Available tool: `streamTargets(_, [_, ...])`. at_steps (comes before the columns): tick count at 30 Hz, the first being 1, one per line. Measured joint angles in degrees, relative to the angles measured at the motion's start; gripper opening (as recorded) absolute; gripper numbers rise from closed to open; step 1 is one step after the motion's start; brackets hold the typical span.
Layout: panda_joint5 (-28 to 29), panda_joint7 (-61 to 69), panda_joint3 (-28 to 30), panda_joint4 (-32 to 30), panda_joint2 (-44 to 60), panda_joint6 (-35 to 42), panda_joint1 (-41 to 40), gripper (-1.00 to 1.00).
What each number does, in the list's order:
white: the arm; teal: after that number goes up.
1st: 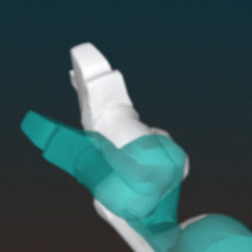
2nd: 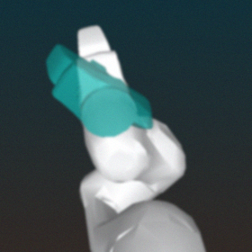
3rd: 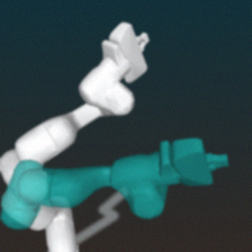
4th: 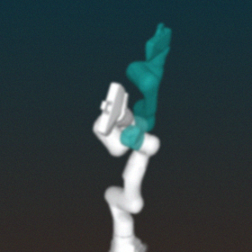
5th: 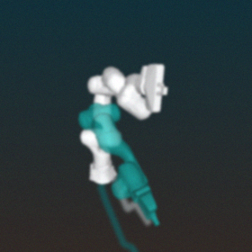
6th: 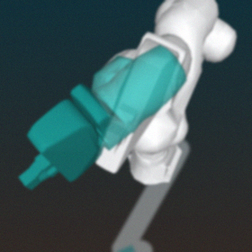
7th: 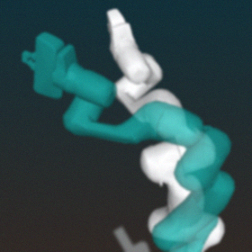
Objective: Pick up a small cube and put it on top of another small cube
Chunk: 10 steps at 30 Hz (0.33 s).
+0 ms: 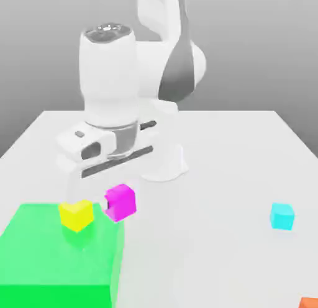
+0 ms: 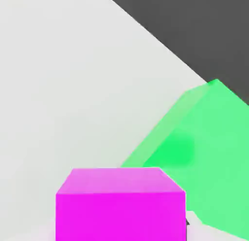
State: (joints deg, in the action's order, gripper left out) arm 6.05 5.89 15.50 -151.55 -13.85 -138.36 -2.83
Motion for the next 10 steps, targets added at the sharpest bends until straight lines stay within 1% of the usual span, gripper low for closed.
streamTargets(2, [0.89, 1.82, 2.17, -0.20, -2.29, 2.22, -2.38, -1.00])
streamTargets(4, [0.35, 3.02, 3.22, -1.06, -0.46, -0.33, -2.75, -1.00])
streamTargets(6, [-0.50, 3.92, 3.87, -2.13, 2.73, -4.49, -2.58, -1.00])
streamTargets(7, [-0.87, 4.27, 4.07, -2.67, 4.36, -6.64, -2.54, 1.00])
streamTargets(10, [-0.88, 4.28, 4.07, -2.67, 4.36, -6.64, -2.54, 1.00])
